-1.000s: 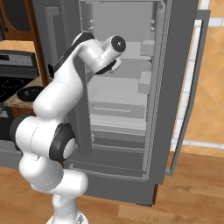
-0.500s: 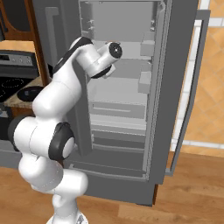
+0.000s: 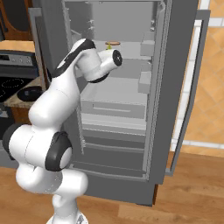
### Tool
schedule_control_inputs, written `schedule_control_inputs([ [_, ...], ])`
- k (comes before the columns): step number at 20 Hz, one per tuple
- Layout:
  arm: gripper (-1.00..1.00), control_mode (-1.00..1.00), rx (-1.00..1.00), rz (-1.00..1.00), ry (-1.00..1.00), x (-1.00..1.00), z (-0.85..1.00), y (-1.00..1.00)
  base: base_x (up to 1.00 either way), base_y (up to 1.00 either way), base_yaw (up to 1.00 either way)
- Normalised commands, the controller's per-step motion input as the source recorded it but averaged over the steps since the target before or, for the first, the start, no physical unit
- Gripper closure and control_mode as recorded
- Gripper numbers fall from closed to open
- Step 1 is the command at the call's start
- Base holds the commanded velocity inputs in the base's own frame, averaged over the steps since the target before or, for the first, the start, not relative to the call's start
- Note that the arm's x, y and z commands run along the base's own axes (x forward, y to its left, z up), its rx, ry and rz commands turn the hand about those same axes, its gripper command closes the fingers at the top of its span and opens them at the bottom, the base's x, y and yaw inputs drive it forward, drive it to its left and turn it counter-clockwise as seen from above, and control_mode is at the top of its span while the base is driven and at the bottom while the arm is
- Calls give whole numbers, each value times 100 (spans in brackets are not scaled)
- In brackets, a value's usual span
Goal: Grab a lemon wedge from the fridge and one ice cube from the ice bowl, and put them in the glass of lemonade.
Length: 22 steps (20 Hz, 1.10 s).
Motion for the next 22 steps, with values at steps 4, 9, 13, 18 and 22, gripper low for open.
schedule_control_inputs([
  [4, -100, -100, 3, 18, 0, -54, 0, 58, 0, 0, 0],
  [9, -100, -100, 0, 16, 0, -70, 0, 47, 0, 0, 0],
  [13, -100, -100, 1, 17, 0, -91, 0, 39, 0, 0, 0],
  [18, -100, -100, 0, 11, 0, -63, 0, 47, 0, 0, 0],
  [22, -100, -100, 1, 1, 0, -33, 0, 8, 0, 0, 0],
])
